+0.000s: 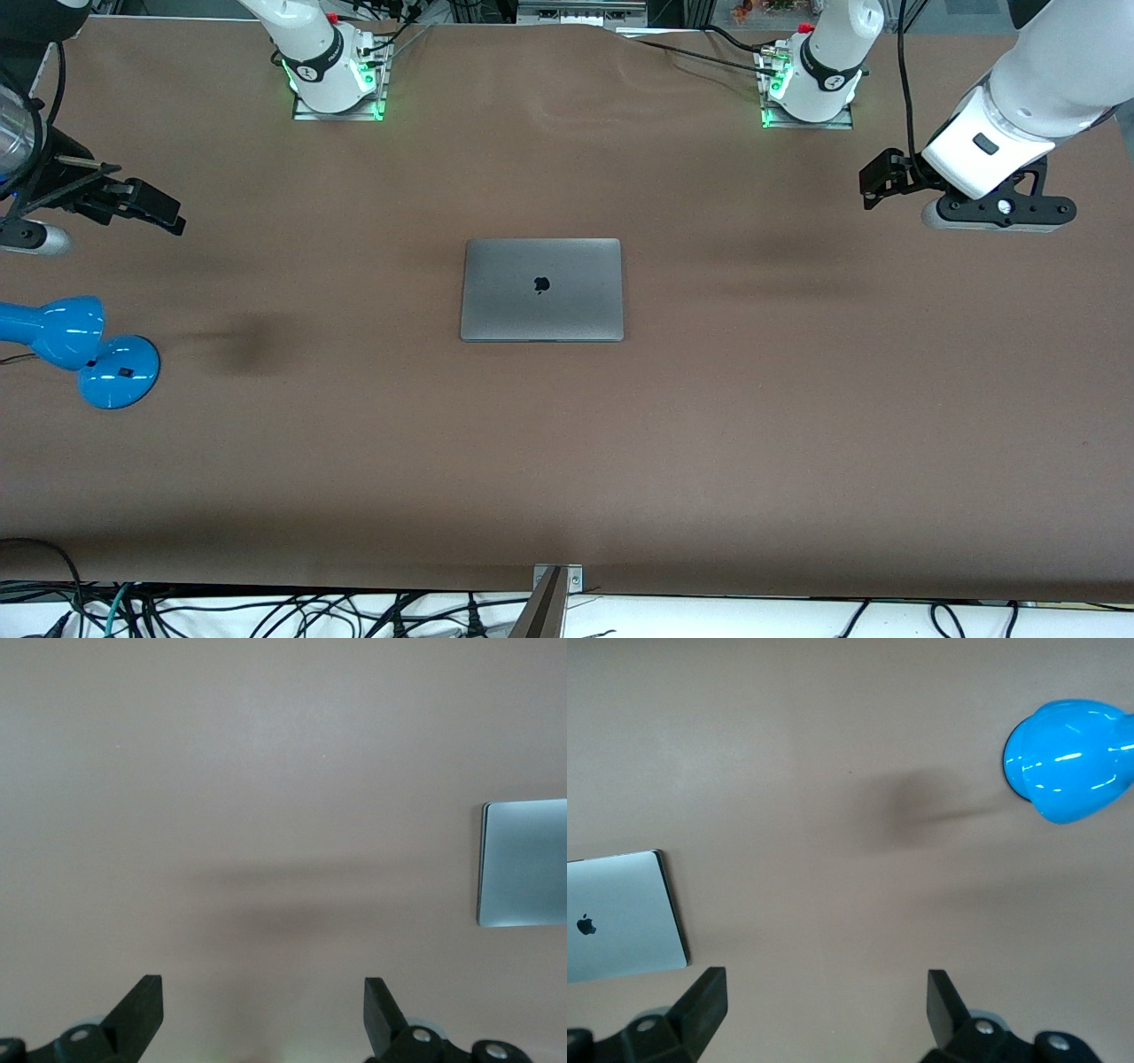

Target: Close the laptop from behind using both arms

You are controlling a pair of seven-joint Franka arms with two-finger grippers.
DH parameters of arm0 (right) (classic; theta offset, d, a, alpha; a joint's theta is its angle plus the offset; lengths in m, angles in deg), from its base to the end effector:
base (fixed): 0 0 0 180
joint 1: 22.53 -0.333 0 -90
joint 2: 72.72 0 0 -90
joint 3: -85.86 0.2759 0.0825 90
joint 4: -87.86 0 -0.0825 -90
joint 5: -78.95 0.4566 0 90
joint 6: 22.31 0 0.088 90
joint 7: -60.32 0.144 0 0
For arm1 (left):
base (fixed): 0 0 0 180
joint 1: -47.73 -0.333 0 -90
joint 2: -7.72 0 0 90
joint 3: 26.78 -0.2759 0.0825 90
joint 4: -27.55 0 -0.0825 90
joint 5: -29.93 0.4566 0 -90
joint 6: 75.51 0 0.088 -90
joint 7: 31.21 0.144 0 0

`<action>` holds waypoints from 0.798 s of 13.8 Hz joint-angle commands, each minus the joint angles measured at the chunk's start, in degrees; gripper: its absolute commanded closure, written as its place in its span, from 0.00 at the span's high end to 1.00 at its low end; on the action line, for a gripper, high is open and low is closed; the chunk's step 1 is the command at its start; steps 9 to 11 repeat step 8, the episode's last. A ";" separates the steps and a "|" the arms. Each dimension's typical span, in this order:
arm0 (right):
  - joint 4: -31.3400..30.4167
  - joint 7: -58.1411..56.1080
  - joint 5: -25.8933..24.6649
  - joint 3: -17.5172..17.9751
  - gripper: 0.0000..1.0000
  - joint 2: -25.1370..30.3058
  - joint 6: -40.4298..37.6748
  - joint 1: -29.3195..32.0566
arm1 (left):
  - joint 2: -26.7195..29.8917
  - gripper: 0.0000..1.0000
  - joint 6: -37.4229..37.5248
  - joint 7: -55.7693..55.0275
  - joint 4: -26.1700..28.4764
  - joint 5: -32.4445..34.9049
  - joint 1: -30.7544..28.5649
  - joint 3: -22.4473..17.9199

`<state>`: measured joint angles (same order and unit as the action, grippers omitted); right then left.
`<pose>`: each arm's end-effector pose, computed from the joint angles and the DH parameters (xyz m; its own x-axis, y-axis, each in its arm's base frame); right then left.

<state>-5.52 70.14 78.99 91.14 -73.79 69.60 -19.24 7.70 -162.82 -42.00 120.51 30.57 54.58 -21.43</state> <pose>0.6304 0.0217 0.5064 0.9897 -0.1362 -0.0440 -0.1361 -0.9907 0.0052 0.6026 -0.1286 0.5155 0.9952 -0.0231 -0.0950 -0.0260 -0.9992 -0.0294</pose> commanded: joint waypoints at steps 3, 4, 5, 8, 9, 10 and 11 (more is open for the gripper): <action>-2.08 -1.03 1.02 0.17 1.00 3.45 -0.34 0.23 | -1.30 1.00 1.71 -1.25 -3.39 1.47 2.11 -0.78; -2.16 -1.03 1.02 0.17 1.00 3.54 -0.34 0.23 | -1.30 1.00 1.44 -1.25 -4.18 1.38 2.38 -1.22; -2.25 -1.03 0.93 0.17 1.00 3.62 -0.42 0.23 | -1.30 1.00 1.36 -0.81 -4.36 1.29 3.16 -2.09; -2.51 -1.03 0.93 0.08 1.00 3.98 -0.42 0.23 | -1.22 1.00 1.35 -0.54 -4.54 1.29 5.72 -5.17; -2.51 -1.03 0.93 0.08 1.00 3.98 -0.42 0.23 | -1.22 1.00 1.35 -0.54 -4.54 1.29 5.72 -5.17; -2.51 -1.03 0.93 0.08 1.00 3.98 -0.42 0.23 | -1.22 1.00 1.35 -0.54 -4.54 1.29 5.72 -5.17; -2.51 -1.03 0.93 0.08 1.00 3.98 -0.42 0.23 | -1.22 1.00 1.35 -0.54 -4.54 1.29 5.72 -5.17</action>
